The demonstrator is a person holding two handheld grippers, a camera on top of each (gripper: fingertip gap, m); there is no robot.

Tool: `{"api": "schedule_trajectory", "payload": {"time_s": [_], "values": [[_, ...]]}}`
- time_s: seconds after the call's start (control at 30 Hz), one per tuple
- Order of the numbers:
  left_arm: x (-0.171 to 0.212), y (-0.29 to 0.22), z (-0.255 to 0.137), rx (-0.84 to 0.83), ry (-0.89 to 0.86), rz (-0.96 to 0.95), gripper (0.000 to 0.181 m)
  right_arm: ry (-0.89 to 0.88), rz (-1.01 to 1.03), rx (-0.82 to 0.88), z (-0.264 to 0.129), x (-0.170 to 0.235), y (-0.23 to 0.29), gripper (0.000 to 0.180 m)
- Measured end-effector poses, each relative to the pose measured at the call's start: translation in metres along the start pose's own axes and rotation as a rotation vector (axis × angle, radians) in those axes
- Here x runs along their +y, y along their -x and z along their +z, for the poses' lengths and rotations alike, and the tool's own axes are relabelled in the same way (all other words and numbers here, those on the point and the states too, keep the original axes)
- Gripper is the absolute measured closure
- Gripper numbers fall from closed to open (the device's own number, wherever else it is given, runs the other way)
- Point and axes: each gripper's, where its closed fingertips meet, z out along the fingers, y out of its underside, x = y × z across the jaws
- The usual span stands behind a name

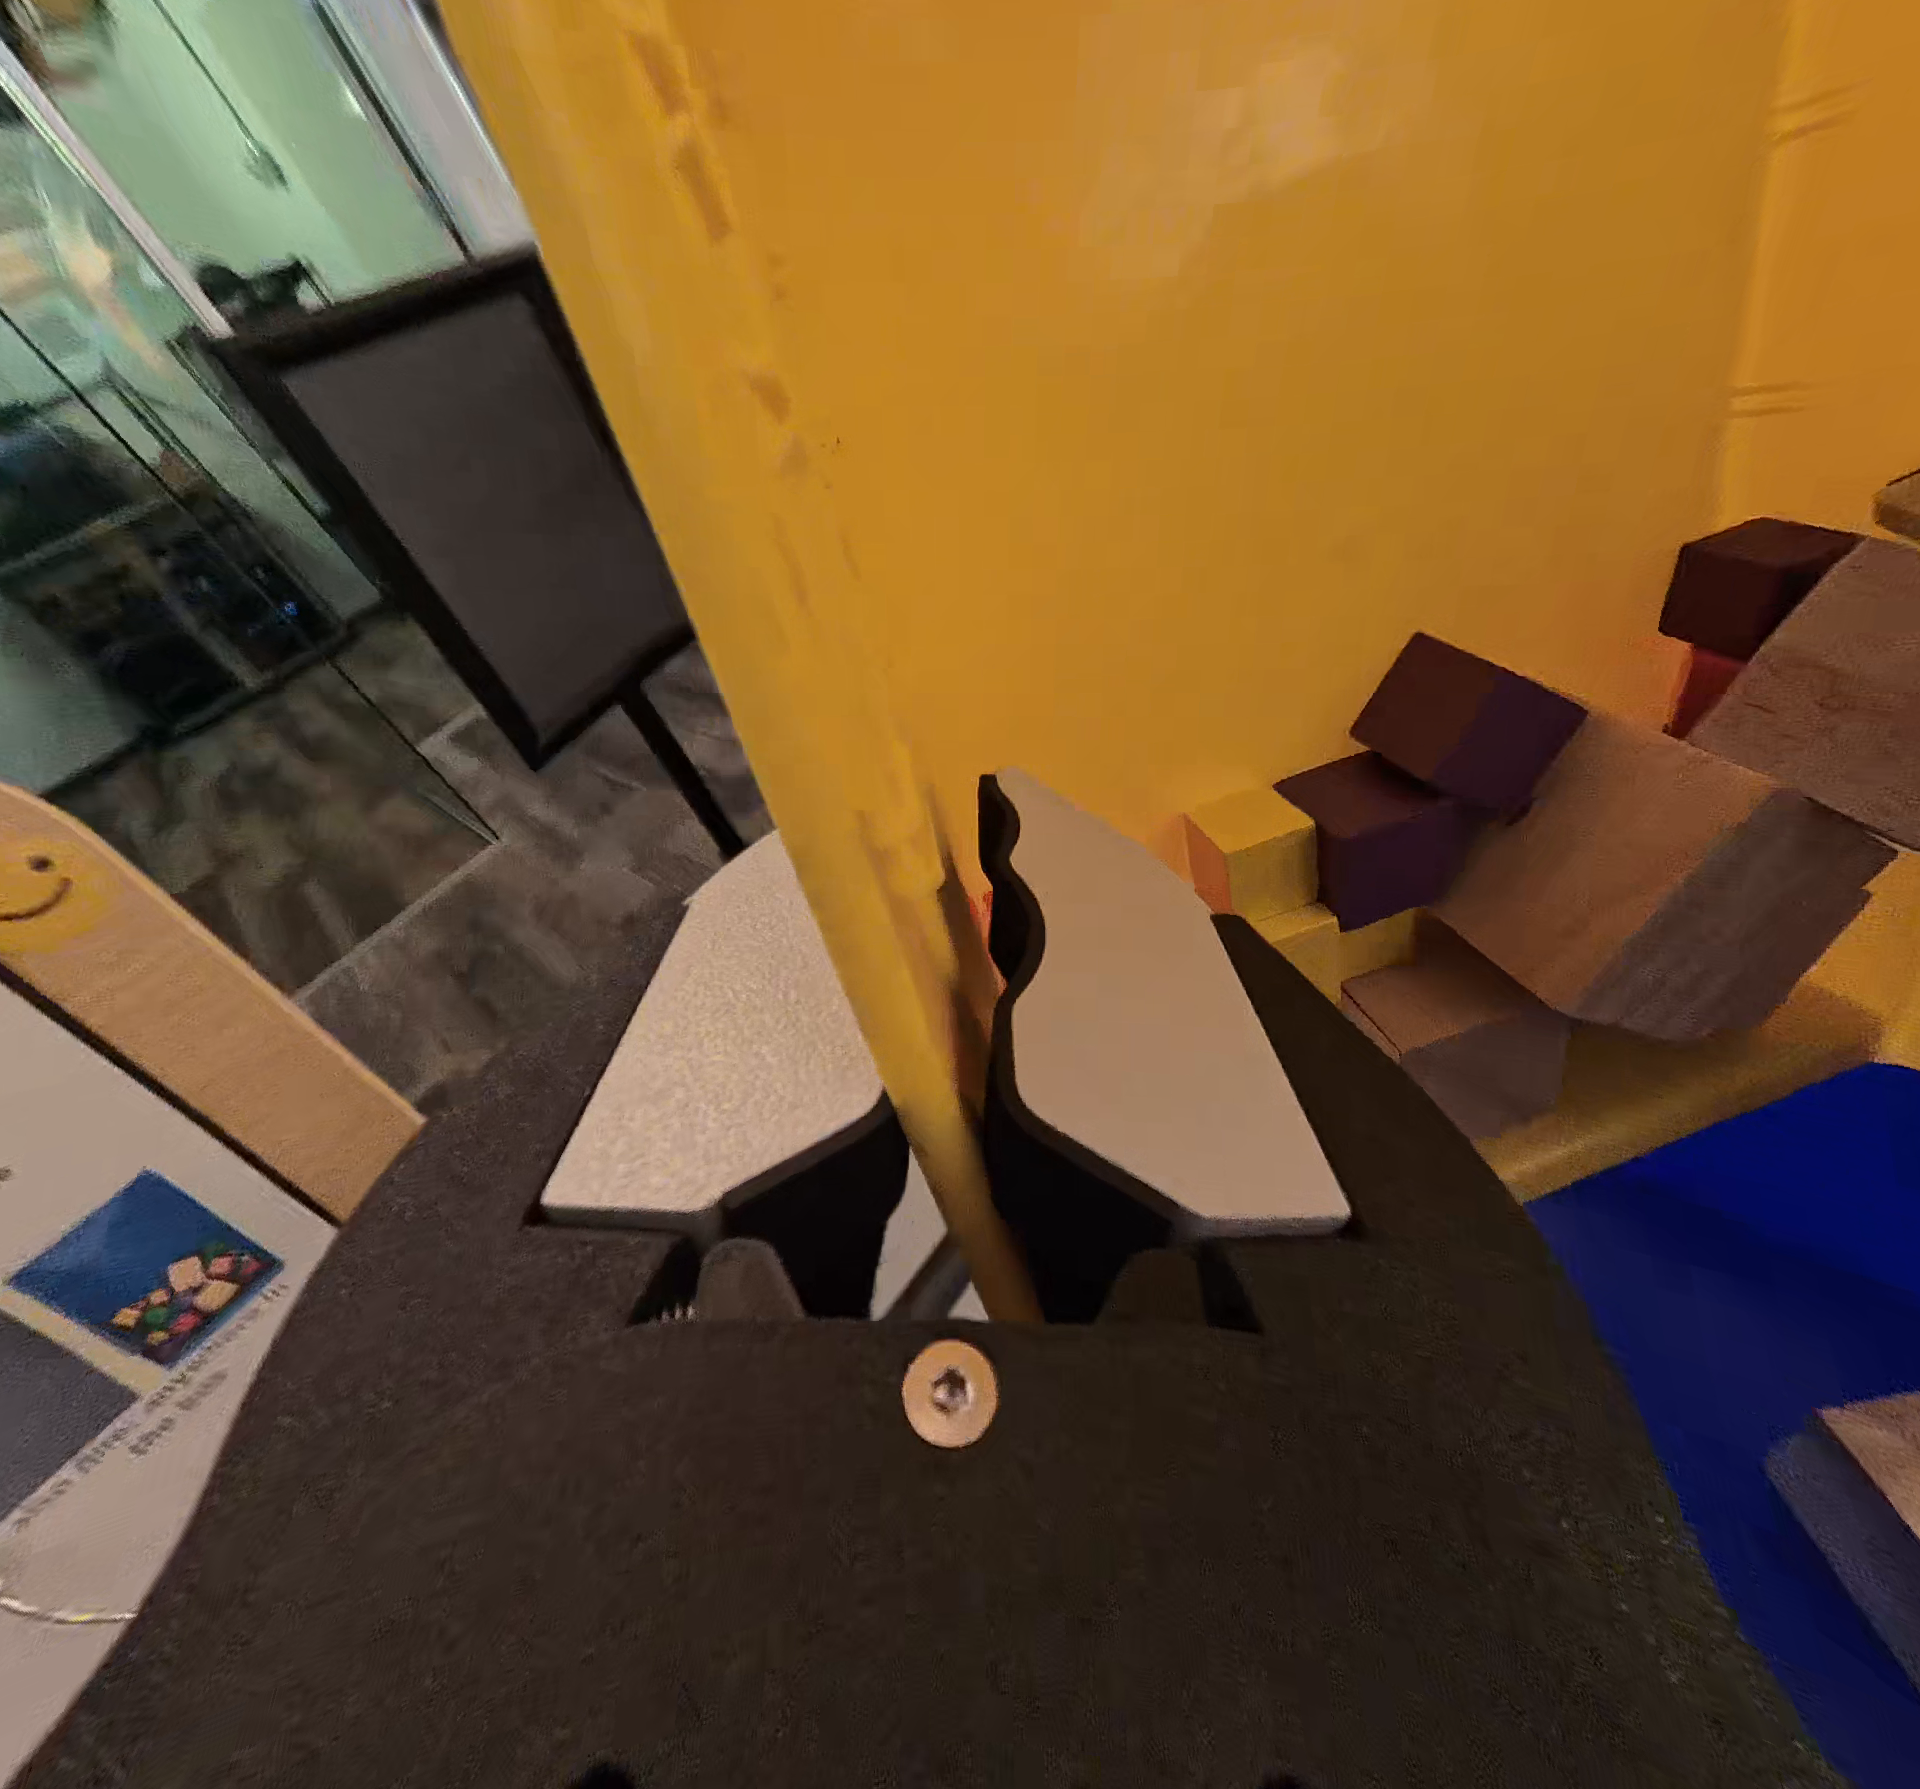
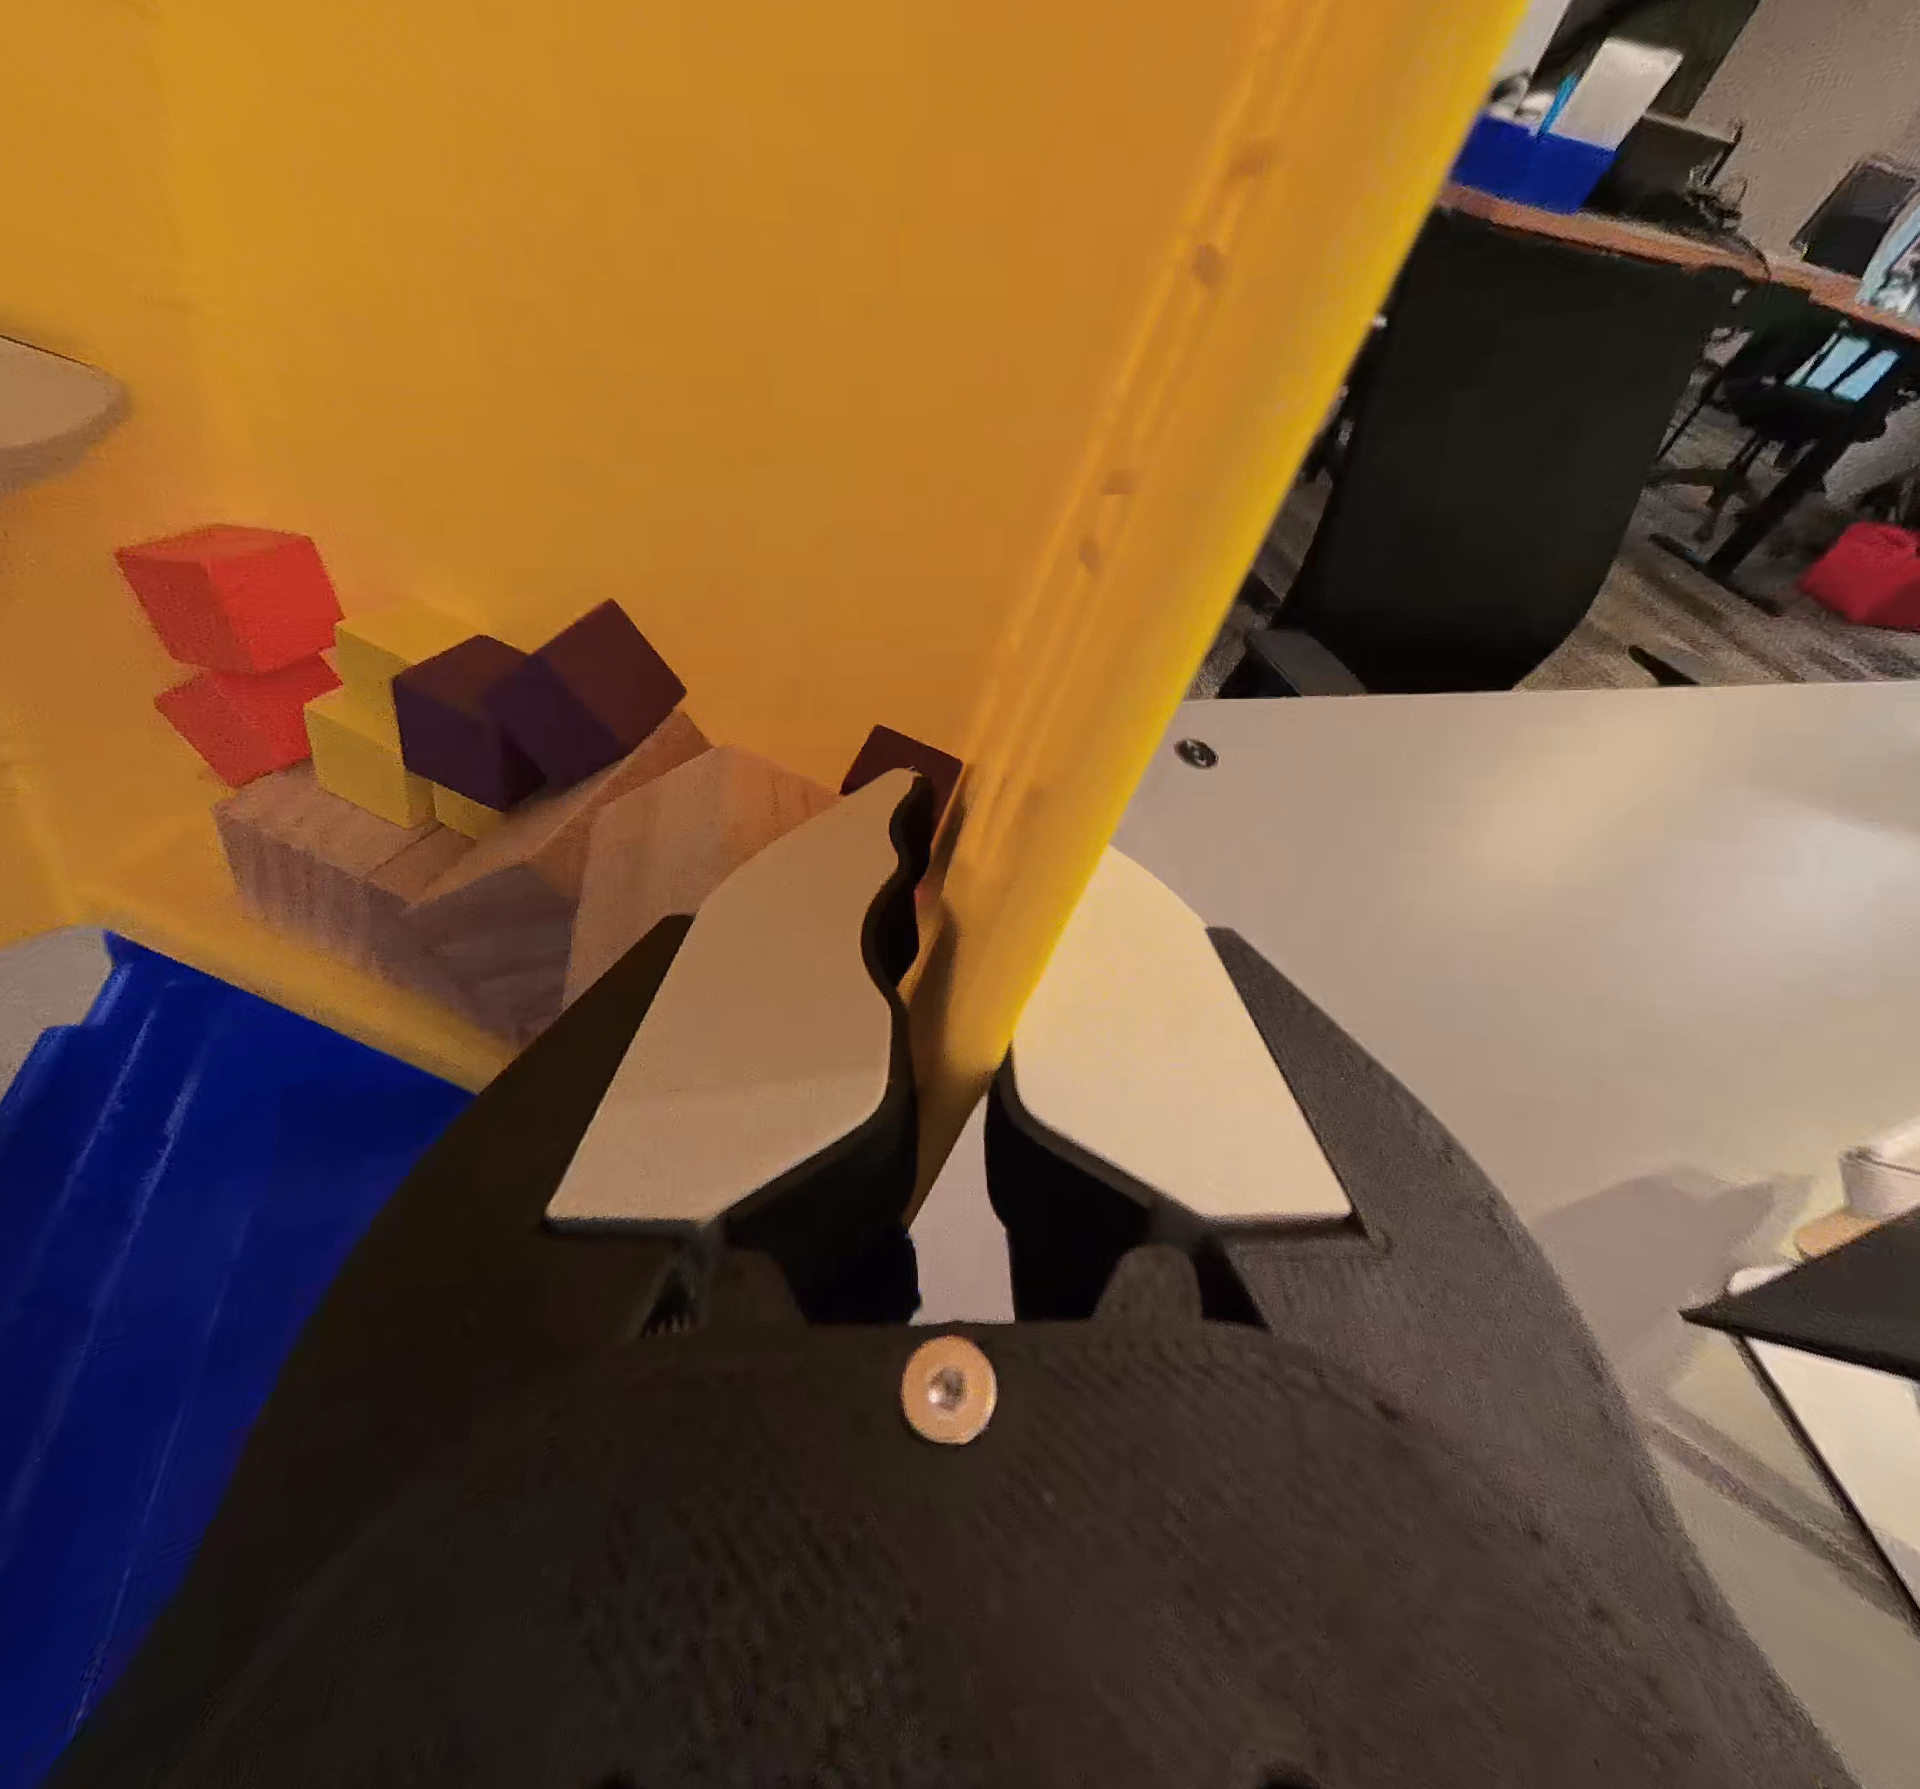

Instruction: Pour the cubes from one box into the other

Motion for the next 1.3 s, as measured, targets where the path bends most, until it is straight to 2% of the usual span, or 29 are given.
{"api": "schedule_trajectory", "payload": {"time_s": [0.1, 0.23, 0.33, 0.43, 0.53, 0.63, 0.73, 0.83, 0.9, 0.97, 1.07, 1.17, 1.3], "values": [[0.008, -0.002, 0.004, -0.032, 0.094, 0.026, 0.170, 0.096, 0.051, -0.040, 0.012, 0.012, 0.001, 0.173], [-0.002, -0.001, -0.001, -0.010, -0.048, 0.000, 0.170, -0.024, -0.026, 0.015, 0.000, -0.003, -0.003, 0.174], [0.009, -0.004, 0.004, -0.015, 0.038, -0.020, 0.171, 0.057, -0.001, 0.010, 0.001, 0.004, -0.001, 0.174], [0.006, 0.000, 0.002, -0.002, -0.032, -0.049, 0.172, -0.016, -0.058, 0.032, -0.002, -0.004, -0.001, 0.174], [0.022, -0.002, 0.007, -0.015, 0.108, -0.033, 0.171, 0.112, -0.003, -0.018, 0.012, 0.014, 0.003, 0.173], [0.019, 0.001, 0.006, 0.010, 0.035, -0.062, 0.172, 0.034, -0.055, 0.009, 0.005, 0.005, 0.004, 0.173], [0.027, 0.000, 0.007, -0.016, 0.105, -0.024, 0.171, 0.124, -0.003, -0.021, 0.012, 0.017, 0.008, 0.172], [0.023, 0.001, 0.005, 0.034, 0.017, -0.115, 0.173, 0.015, -0.082, 0.030, -0.002, 0.001, 0.008, 0.171], [0.026, 0.003, 0.005, -0.012, 0.048, -0.040, 0.172, 0.057, -0.049, 0.005, 0.009, 0.009, 0.008, 0.172], [0.034, -0.001, 0.007, 0.004, 0.112, -0.071, 0.173, 0.111, -0.032, 0.001, 0.008, 0.016, 0.009, 0.172], [0.026, -0.002, 0.004, 0.029, 0.031, -0.082, 0.173, 0.026, -0.075, 0.022, 0.002, 0.009, 0.007, 0.171], [0.033, -0.006, 0.008, 0.010, 0.108, -0.061, 0.172, 0.115, -0.026, 0.006, 0.008, 0.019, 0.005, 0.173], [0.030, -0.005, 0.006, 0.028, 0.047, -0.089, 0.172, 0.066, -0.076, 0.015, 0.002, 0.010, 0.005, 0.171]]}}
